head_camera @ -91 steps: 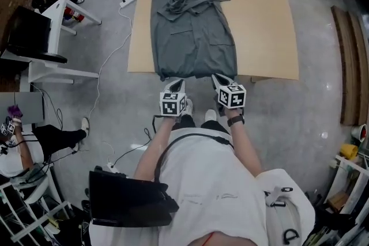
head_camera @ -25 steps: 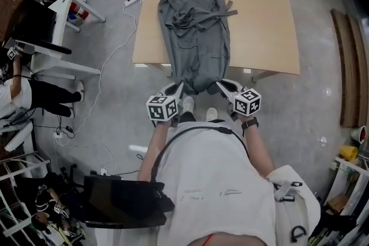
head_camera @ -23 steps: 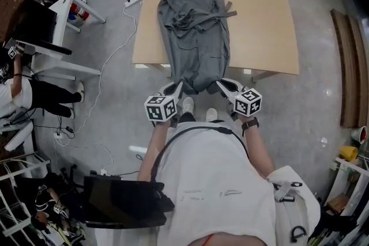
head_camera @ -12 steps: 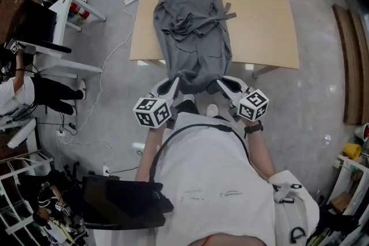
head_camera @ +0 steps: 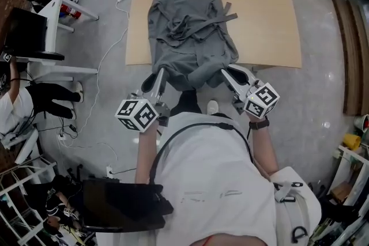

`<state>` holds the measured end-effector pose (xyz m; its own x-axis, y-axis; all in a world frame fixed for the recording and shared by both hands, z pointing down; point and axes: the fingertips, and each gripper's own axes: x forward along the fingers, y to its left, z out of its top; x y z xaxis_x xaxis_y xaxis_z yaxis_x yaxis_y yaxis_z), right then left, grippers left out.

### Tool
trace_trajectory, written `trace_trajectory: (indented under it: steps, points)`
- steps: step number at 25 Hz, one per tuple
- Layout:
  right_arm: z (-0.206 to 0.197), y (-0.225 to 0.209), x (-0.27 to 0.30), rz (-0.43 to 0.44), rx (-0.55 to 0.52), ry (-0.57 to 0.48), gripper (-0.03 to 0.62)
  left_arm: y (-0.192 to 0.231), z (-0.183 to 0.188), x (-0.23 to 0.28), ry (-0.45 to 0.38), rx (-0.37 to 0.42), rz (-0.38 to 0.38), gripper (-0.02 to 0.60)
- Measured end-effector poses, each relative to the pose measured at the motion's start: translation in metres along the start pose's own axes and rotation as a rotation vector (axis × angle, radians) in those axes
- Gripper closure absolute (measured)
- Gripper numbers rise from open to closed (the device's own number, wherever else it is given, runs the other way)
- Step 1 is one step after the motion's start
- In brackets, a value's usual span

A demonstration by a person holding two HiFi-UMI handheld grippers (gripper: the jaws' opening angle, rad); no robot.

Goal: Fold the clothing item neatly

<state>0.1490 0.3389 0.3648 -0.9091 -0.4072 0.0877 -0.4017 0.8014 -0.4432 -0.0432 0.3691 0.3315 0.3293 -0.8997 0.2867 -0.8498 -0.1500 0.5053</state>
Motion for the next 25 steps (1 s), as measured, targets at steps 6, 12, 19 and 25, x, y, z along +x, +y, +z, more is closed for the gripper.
trace_trajectory:
  steps: [6, 12, 19, 25]
  points:
    - [0.045, -0.044, 0.062, -0.04, -0.016, -0.028, 0.548, 0.035, 0.054, 0.07, -0.033, -0.028, -0.083, 0.561]
    - [0.11, -0.098, 0.145, -0.112, -0.058, -0.051, 0.548, 0.084, 0.137, 0.145, -0.07, -0.137, -0.183, 0.561]
    - [0.173, -0.181, 0.227, -0.183, -0.106, -0.043, 0.543, 0.148, 0.209, 0.249, -0.015, -0.241, -0.216, 0.56]
    - [0.185, -0.274, 0.288, -0.204, -0.05, 0.032, 0.54, 0.202, 0.227, 0.341, 0.055, -0.264, -0.108, 0.558]
